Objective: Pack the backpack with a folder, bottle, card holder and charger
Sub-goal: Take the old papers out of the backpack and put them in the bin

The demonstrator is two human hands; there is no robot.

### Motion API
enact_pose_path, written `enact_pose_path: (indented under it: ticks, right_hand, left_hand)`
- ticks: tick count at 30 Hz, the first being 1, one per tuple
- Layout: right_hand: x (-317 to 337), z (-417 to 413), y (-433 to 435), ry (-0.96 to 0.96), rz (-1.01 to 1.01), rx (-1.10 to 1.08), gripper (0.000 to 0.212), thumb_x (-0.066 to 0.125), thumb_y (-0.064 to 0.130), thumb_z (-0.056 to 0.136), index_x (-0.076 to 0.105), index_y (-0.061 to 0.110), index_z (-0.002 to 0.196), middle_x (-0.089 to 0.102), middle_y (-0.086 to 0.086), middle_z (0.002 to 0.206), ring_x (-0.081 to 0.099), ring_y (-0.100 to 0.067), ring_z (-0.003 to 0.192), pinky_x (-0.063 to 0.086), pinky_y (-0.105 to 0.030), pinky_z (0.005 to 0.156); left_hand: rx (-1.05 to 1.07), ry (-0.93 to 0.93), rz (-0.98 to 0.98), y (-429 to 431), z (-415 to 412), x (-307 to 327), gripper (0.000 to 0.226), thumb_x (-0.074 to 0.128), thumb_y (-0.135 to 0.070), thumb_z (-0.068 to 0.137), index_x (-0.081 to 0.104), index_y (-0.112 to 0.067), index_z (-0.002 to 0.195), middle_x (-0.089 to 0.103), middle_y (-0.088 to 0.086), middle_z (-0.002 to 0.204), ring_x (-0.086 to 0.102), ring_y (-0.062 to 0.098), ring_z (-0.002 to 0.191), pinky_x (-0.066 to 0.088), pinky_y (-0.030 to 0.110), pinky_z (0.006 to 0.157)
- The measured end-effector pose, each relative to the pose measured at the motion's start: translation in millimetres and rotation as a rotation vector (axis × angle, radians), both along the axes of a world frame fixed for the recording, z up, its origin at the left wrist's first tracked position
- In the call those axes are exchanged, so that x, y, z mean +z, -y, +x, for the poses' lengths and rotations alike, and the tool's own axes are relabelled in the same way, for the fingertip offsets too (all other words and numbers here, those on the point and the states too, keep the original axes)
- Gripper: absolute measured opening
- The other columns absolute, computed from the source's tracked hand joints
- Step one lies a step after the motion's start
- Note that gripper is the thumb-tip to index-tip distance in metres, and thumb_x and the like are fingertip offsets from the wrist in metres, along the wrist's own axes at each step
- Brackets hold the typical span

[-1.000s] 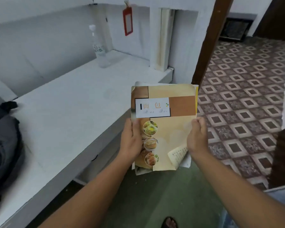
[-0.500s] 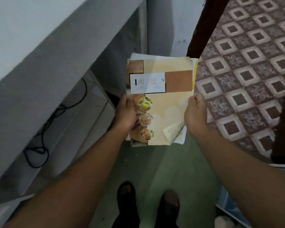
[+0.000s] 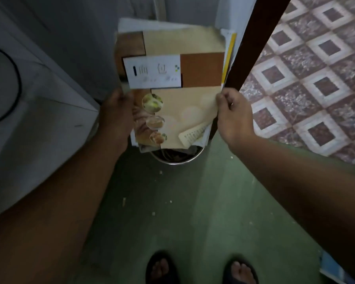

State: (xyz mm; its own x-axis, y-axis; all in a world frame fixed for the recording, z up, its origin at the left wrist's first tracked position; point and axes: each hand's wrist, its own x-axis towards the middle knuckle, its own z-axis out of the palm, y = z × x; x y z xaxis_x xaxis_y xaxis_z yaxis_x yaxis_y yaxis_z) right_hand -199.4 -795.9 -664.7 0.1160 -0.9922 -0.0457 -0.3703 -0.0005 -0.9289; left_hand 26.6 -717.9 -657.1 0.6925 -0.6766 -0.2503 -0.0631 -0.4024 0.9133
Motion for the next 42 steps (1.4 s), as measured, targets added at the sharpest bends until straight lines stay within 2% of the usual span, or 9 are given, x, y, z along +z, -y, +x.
enact_pose_path:
  ticks: [4, 10, 15, 20, 25, 30, 35, 40, 42]
  right_hand:
    - [-34.4, 5.3, 7.0, -0.059, -0.016, -0.012, 0.02, 0.049, 0.024, 0.103, 0.069, 0.023, 0.1, 0.068, 0.011, 0.089, 0.063, -0.005, 0.083, 0.043, -0.009, 0.062]
    - [-91.6, 18.2, 18.4, -0.228, 0.023, 0.012, 0.019, 0.056, 0.025, 0.098, 0.071, 0.022, 0.085, 0.063, 0.005, 0.074, 0.06, -0.015, 0.074, 0.037, -0.021, 0.063]
    - [-125.4, 20.4, 35.0, -0.377, 0.045, 0.002, 0.022, 0.055, 0.024, 0.098, 0.068, 0.015, 0.082, 0.057, 0.0, 0.072, 0.054, -0.023, 0.074, 0.034, -0.024, 0.064]
    - [-152.7, 12.1, 45.5, -0.512, 0.103, 0.028, 0.029, 0.055, 0.024, 0.089, 0.059, 0.006, 0.067, 0.056, -0.005, 0.061, 0.056, -0.031, 0.064, 0.036, -0.028, 0.058]
    - [-171.4, 18.0, 44.6, -0.521, 0.02, 0.025, 0.029, 0.052, 0.032, 0.083, 0.06, 0.007, 0.07, 0.056, 0.0, 0.059, 0.052, -0.013, 0.053, 0.032, -0.019, 0.048]
    - [-187.9, 19.1, 36.8, -0.383, -0.12, -0.036, 0.02, 0.052, 0.023, 0.086, 0.058, 0.01, 0.072, 0.051, 0.003, 0.058, 0.047, -0.006, 0.053, 0.035, -0.022, 0.05]
    - [-198.6, 18.3, 25.5, -0.29, -0.205, -0.084, 0.009, 0.055, 0.017, 0.09, 0.055, 0.025, 0.088, 0.053, 0.007, 0.064, 0.05, 0.001, 0.057, 0.034, -0.008, 0.052]
    - [-200.2, 21.4, 26.7, -0.26, -0.199, -0.083, 0.01, 0.057, 0.018, 0.089, 0.059, 0.027, 0.092, 0.054, 0.005, 0.063, 0.051, -0.002, 0.058, 0.034, -0.009, 0.05]
    - [-200.5, 19.8, 27.0, -0.283, -0.192, -0.089, 0.013, 0.058, 0.021, 0.089, 0.066, 0.025, 0.099, 0.058, 0.005, 0.066, 0.055, -0.004, 0.061, 0.042, -0.02, 0.057]
  left_hand:
    - [-0.033, 0.001, -0.033, 8.3, 8.2, -28.9, 0.027, 0.047, -0.023, 0.108, 0.063, -0.027, 0.087, 0.069, -0.009, 0.085, 0.067, -0.006, 0.061, 0.051, 0.016, 0.053]
    - [0.009, -0.228, 0.043, 8.7, 21.6, -92.0, 0.02, 0.052, -0.025, 0.106, 0.068, -0.028, 0.093, 0.079, -0.001, 0.096, 0.077, 0.021, 0.09, 0.061, 0.046, 0.085]
    - [-0.039, -0.279, 0.135, 17.5, 20.3, -125.8, 0.02, 0.055, -0.023, 0.105, 0.069, -0.029, 0.092, 0.077, 0.0, 0.1, 0.074, 0.018, 0.088, 0.061, 0.032, 0.071]
    - [-0.157, -0.098, 0.251, 24.5, 24.0, -144.5, 0.019, 0.06, -0.016, 0.102, 0.07, -0.02, 0.087, 0.074, 0.011, 0.102, 0.074, 0.025, 0.09, 0.063, 0.033, 0.068]
    - [-0.18, 0.259, 0.281, 34.0, 30.9, -154.1, 0.013, 0.074, -0.014, 0.091, 0.07, -0.003, 0.097, 0.073, 0.017, 0.094, 0.073, 0.035, 0.084, 0.063, 0.05, 0.077]
    - [-0.229, 0.437, 0.209, 26.4, 27.1, -170.8, 0.011, 0.082, -0.016, 0.084, 0.071, -0.014, 0.082, 0.072, 0.009, 0.086, 0.066, 0.02, 0.071, 0.054, 0.027, 0.066]
    - [-0.312, 0.705, 0.173, 17.2, 22.8, -188.5, 0.02, 0.075, -0.021, 0.09, 0.071, -0.006, 0.103, 0.064, 0.014, 0.099, 0.058, 0.021, 0.084, 0.038, 0.018, 0.064]
    - [-0.222, 0.56, 0.11, 10.1, 12.8, -193.6, 0.049, 0.078, -0.019, 0.087, 0.057, -0.011, 0.131, 0.056, -0.004, 0.088, 0.052, 0.001, 0.071, 0.034, 0.013, 0.059]
    - [-0.186, 0.526, 0.095, 8.8, 13.4, -193.0, 0.056, 0.077, -0.018, 0.088, 0.053, -0.012, 0.137, 0.057, -0.003, 0.09, 0.052, 0.001, 0.074, 0.034, 0.015, 0.06]
